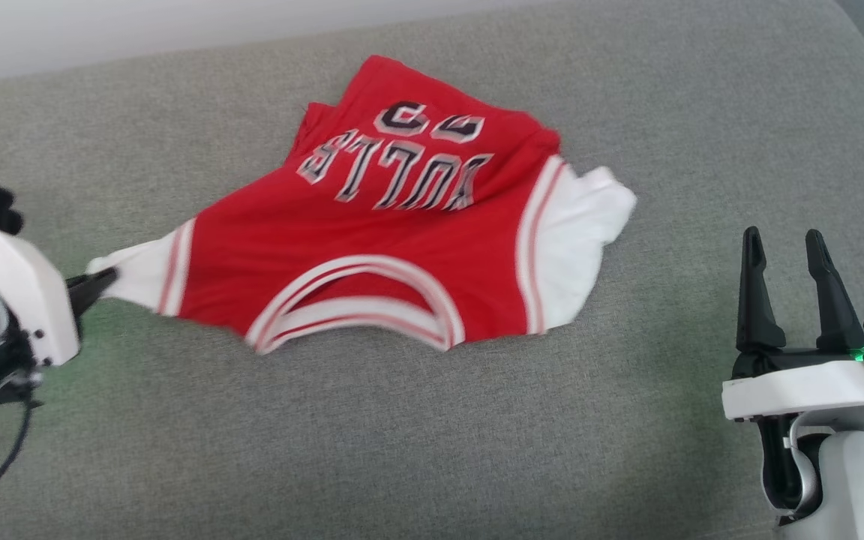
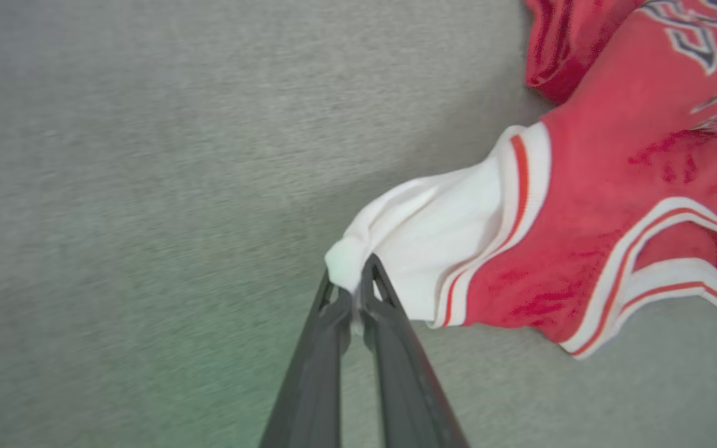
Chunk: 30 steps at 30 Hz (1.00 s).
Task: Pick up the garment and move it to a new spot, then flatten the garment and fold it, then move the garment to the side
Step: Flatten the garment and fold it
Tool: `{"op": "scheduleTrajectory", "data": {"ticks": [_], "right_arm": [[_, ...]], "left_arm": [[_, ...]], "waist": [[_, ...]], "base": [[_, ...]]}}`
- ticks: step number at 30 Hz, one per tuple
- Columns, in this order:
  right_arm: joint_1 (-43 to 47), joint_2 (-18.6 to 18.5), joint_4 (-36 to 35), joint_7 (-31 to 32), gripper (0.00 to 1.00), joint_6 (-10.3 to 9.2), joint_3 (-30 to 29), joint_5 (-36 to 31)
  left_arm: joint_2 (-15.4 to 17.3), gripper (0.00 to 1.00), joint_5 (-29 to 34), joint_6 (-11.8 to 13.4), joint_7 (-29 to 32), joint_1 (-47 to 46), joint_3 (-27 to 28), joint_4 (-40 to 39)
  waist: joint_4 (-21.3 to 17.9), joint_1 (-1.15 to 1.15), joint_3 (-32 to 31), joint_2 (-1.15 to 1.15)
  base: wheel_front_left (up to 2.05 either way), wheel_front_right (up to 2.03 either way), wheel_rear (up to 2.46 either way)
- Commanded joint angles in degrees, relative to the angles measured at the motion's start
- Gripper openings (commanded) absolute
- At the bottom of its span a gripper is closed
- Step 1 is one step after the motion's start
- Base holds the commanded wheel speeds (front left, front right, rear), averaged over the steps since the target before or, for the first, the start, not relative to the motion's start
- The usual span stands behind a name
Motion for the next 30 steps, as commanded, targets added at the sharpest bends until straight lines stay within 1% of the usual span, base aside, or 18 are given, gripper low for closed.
{"op": "scheduleTrajectory", "data": {"ticks": [1,3,5,9,10,12,13,14,18,20,22,24,26,27,28,30], "right_arm": [[0.5,-0.06,0.14,-0.13,1.0,-0.02,-0.02,-0.5],[0.74,-0.06,0.17,-0.13,1.0,-0.02,0.1,-0.97],[0.89,-0.06,0.09,-0.13,1.0,-0.02,0.04,-1.18],[1.5,-0.04,0.21,-0.13,1.0,-0.02,-0.16,-2.1],[1.8,-0.05,0.34,-0.13,1.0,-0.02,-0.04,-2.37],[2.34,-0.04,0.85,-0.13,1.0,-0.02,0.51,-2.91],[2.5,-0.06,1.15,-0.13,1.0,-0.02,0.66,-3.38],[2.64,-0.06,1.54,-0.13,1.0,-0.02,0.95,-3.97],[2.86,-2.46,4.38,-0.13,1.0,-0.02,2.67,-5.38],[2.0,-4.59,6.24,0.9,1.0,-0.02,4.2,-5.46],[1.09,-6.82,7.59,3.35,1.0,-0.02,6.15,-4.8],[0.28,-9.35,8.32,6.38,1.0,-0.02,8.14,-4.19],[-0.86,-11.77,8.42,9.79,1.0,-0.03,9.68,-3.19],[-1.48,-13.03,8.41,11.65,1.0,-0.03,10.67,-2.79],[-2.05,-14.18,8.56,13.84,1.0,-0.03,11.44,-2.2],[-3.14,-16.45,9.02,18.79,1.0,-0.02,13.32,-0.65]], "left_arm": [[0.65,0.0,2.64,1.06,-1.12,0.3,-0.84,2.05],[1.15,0.0,5.49,2.01,-1.67,0.28,-2.34,4.53],[0.7,0.0,6.27,2.46,-2.54,0.18,-2.74,6.62],[-1.25,0.0,6.81,1.99,-4.6,0.25,-2.85,9.5],[-1.85,0.02,6.82,1.81,-5.46,0.38,-2.8,10.02],[-2.89,0.46,7.37,1.64,-8.3,0.99,-2.53,10.89],[-3.5,0.85,7.34,1.8,-10.15,1.47,-2.21,11.25],[-4.04,1.0,7.51,2.08,-11.8,2.12,-2.08,11.57],[-6.2,1.0,8.54,3.5,-19.04,5.17,-1.71,11.08],[-7.6,1.0,8.22,4.94,-23.33,6.86,-0.91,10.65],[-9.34,1.0,8.13,7.1,-28.66,8.78,0.19,10.27],[-11.05,1.0,10.06,8.77,-33.19,10.46,0.08,9.25],[-13.03,1.0,12.61,9.94,-35.15,11.94,0.27,7.69],[-13.51,1.0,14.36,10.93,-35.54,12.5,0.46,6.88],[-14.24,1.0,16.69,12.08,-35.7,12.93,1.57,5.59],[-15.66,1.0,22.64,16.09,-35.76,14.92,5.16,2.66]], "waist": [[0.42,0.0,-0.62,0.0],[0.37,0.0,-0.96,0.0],[0.22,0.0,-1.2,0.0],[0.3,0.0,-2.11,0.0],[0.43,0.0,-2.44,0.0],[0.7,0.0,-3.26,0.0],[0.95,0.0,-3.69,0.0],[1.3,0.0,-4.15,0.0],[4.02,0.0,-5.58,0.0],[5.81,0.0,-6.16,0.0],[7.88,0.0,-6.69,0.0],[10.02,0.0,-7.08,0.0],[12.12,0.0,-7.2,0.0],[13.12,0.0,-7.11,0.0],[14.19,0.0,-7.05,0.0],[16.13,0.0,-6.97,0.0]], "base": [[0.0,0.0,0.0],[0.0,0.0,0.0],[0.0,0.0,0.0],[0.0,0.0,0.0],[0.0,0.0,0.0],[0.0,0.0,0.0],[0.0,0.0,0.0],[0.0,0.0,0.0],[0.0,0.0,0.0],[0.0,0.0,0.0],[0.0,0.0,0.0],[0.0,0.0,0.0],[0.0,0.0,0.0],[0.0,0.0,0.0],[0.0,0.0,0.0],[0.0,0.0,0.0]]}}
